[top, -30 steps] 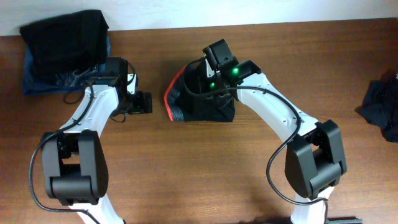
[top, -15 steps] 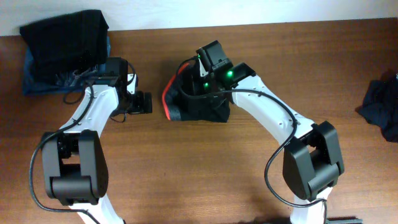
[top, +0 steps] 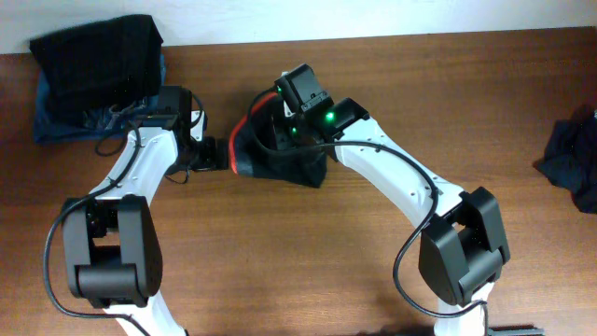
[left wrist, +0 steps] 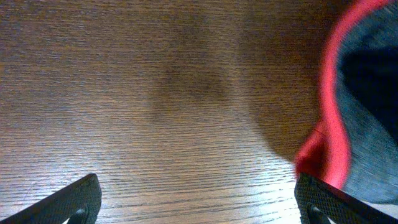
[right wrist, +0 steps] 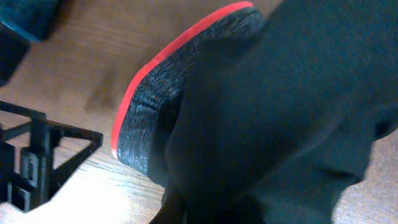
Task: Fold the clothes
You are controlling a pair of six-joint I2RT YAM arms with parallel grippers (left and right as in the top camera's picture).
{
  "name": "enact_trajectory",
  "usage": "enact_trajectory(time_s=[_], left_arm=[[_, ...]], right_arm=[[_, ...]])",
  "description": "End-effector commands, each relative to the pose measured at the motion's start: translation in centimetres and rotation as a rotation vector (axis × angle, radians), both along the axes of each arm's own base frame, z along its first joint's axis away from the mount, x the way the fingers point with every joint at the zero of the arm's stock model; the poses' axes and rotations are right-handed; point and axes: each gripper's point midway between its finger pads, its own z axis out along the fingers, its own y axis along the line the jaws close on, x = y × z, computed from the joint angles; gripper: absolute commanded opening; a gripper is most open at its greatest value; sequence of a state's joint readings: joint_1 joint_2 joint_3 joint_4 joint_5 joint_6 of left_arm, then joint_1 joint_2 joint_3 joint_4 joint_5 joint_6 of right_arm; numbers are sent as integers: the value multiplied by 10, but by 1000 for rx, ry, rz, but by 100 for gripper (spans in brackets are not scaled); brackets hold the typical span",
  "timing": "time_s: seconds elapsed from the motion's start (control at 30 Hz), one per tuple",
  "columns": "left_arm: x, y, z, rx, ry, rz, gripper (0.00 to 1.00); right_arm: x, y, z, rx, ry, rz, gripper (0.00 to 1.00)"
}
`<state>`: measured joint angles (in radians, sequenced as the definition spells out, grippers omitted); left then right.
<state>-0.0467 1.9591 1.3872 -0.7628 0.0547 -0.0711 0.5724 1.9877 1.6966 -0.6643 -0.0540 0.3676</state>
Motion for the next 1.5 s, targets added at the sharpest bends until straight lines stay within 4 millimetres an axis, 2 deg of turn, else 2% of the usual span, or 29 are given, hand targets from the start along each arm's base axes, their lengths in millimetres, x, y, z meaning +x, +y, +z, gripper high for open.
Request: enact_trajectory(time_s=[0.0,0.03,0.13,0.3,0.43,0.53,0.6,0.63,0.73,0.87,0.93,1.0,1.07,1.43,1.47], left_arm=[[0,-3,-3,1,4,-11,99],[0,-3,-3,1,4,-11,99],[0,-3,-3,1,4,-11,99],[0,-3,-3,1,4,-11,99],[0,-3,-3,1,4,-11,99],[0,-2,-3,1,7,-11,99],[-1,-2,-3,1,8,-11,99],[-1,-2,-3,1,9,-11,99],[-2,-2,-3,1,13,-11,99],[-2,-3,-3,0,12,-11,99],[-1,-3,-3,0,9,-11,99],[-1,-3,-3,0,8,-11,99],[-1,-3,-3,0,8,-11,99],[-1,-2,-3,1,8,-11,99],[0,-2,-3,1,7,-11,99]], right_arm=[[10,12,27,34,-68,-8,4],[10,13,28,37,-73,-6,6],[9,20,30,44,-84,7,38],[5,41,38,59,-145,134,46],[4,44,40,75,-146,145,47],[13,32,39,49,-156,101,47],[21,15,38,27,-151,36,47],[25,-1,35,22,-122,-13,47],[28,-28,25,-1,-62,-79,51],[32,-52,18,-16,-21,-119,53],[34,-51,18,31,-1,-103,43],[34,-45,16,60,8,-82,22],[34,-36,9,73,18,-62,6],[28,15,-66,125,144,-42,4],[23,25,-76,140,169,-37,4]])
